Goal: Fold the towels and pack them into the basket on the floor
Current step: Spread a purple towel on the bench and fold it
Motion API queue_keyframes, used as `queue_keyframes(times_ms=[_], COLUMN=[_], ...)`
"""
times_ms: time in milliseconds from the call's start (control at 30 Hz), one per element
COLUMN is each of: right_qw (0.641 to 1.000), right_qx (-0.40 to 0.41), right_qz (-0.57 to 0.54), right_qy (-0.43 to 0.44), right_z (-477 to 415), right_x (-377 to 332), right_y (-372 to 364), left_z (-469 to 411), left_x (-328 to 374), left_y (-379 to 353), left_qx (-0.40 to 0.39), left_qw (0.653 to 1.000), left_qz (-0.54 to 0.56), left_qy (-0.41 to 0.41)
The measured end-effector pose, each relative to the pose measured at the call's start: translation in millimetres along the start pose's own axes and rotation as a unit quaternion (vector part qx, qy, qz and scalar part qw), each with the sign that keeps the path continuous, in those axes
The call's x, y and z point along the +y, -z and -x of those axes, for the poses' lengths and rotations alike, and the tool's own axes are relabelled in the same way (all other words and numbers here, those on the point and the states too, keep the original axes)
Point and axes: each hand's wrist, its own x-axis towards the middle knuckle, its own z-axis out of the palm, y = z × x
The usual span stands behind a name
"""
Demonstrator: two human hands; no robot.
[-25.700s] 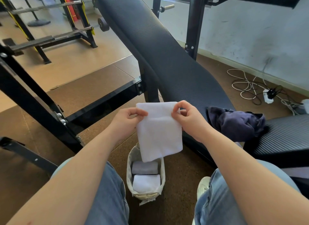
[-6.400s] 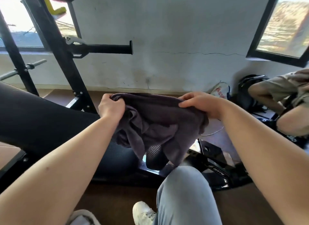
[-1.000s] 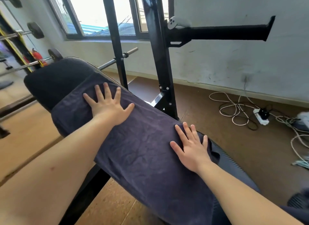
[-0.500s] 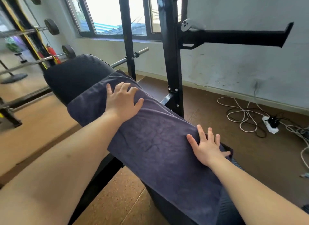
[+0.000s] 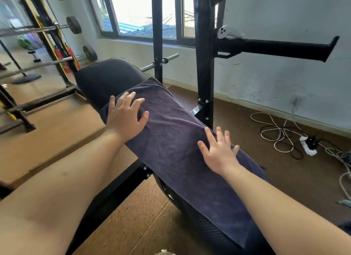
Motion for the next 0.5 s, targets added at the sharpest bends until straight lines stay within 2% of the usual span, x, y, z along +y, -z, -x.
queue_keyframes(times_ms=[33, 100, 167, 233, 433, 500], right_qw=[1.000, 0.999, 0.998, 0.997, 0.996, 0.998], right_qx=[-0.008, -0.026, -0.053, -0.069, -0.072, -0.053], right_qz=[-0.001, -0.002, -0.005, -0.004, -0.025, -0.007], right_qy=[0.019, 0.042, 0.040, 0.023, -0.053, -0.023], right_z=[0.6, 0.1, -1.6, -2.8, -12.5, -21.5], right_x=[-12.3, -29.0, -35.2, -33.1, -21.6, -28.9], right_y=[-1.5, -7.7, -14.6, -19.9, -11.3, -6.2], left_z=[6.9, 16.3, 18.1, 15.1, 7.6, 11.1], left_x=[1.0, 4.5, 3.8, -2.4, -19.1, -22.8], left_y=[-0.3, -0.7, -1.1, -0.3, 6.1, 8.0], left_qx=[0.004, -0.040, -0.103, -0.128, -0.109, -0.068], left_qw=[1.000, 0.998, 0.990, 0.984, 0.985, 0.989], left_qz=[-0.009, -0.031, -0.070, -0.094, -0.067, -0.037], left_qy=[0.006, 0.041, 0.066, 0.077, 0.117, 0.129])
